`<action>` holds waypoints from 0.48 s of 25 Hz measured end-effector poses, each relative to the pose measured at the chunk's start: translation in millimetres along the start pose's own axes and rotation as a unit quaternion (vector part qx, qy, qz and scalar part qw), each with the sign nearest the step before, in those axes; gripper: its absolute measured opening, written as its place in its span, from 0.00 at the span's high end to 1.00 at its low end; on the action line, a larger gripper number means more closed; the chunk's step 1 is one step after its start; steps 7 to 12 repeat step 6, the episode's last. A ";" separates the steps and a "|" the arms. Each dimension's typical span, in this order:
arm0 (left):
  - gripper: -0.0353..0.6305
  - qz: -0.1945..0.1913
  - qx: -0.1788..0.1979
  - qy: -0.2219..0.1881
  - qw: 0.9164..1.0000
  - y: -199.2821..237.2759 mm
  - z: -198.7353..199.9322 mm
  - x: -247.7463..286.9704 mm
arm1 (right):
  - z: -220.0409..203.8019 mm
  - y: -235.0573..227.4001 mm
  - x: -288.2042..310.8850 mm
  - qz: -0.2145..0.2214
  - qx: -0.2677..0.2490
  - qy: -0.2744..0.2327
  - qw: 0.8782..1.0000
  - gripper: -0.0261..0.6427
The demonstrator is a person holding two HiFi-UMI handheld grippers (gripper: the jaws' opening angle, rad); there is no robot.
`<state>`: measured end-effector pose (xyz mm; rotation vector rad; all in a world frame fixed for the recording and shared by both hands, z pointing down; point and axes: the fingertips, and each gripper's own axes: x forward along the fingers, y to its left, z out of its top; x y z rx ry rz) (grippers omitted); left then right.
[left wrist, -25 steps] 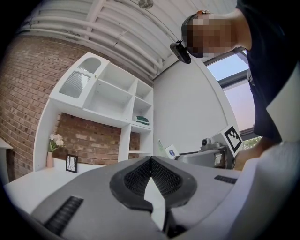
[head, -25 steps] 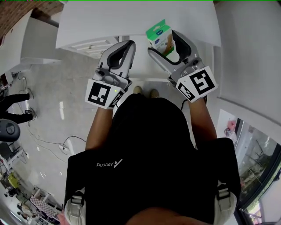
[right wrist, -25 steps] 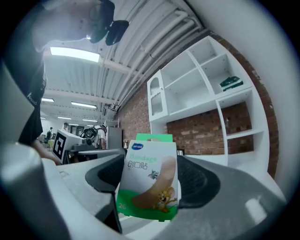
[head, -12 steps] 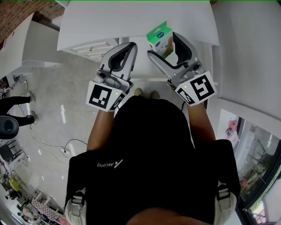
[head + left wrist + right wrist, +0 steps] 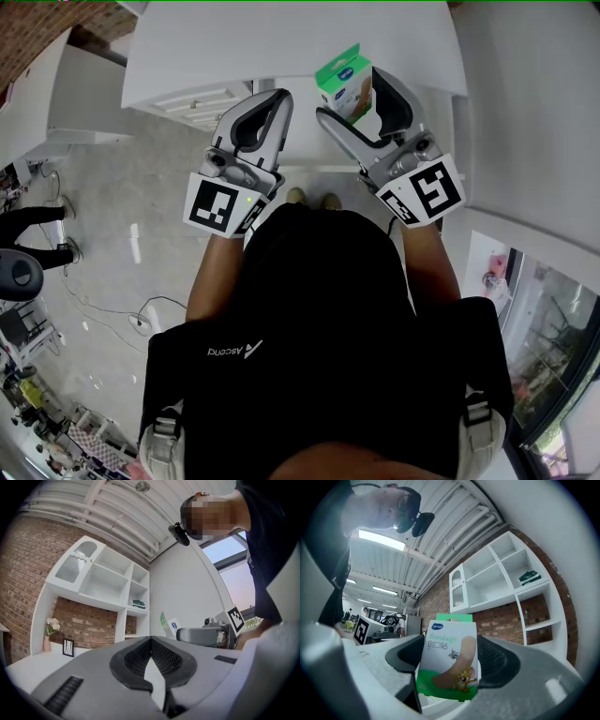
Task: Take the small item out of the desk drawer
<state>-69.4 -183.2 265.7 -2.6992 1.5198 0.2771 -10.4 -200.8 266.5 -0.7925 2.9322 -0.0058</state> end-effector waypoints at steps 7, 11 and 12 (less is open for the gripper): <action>0.95 0.002 0.003 0.012 1.000 0.3 -2.3 -3.0 | 2.0 2.9 -0.9 0.001 -0.002 0.000 1.000 0.44; 0.95 0.002 0.003 0.012 1.000 0.3 -2.3 -3.0 | 2.0 2.9 -0.9 0.001 -0.002 0.000 1.000 0.44; 0.95 0.002 0.003 0.012 1.000 0.3 -2.3 -3.0 | 2.0 2.9 -0.9 0.001 -0.002 0.000 1.000 0.44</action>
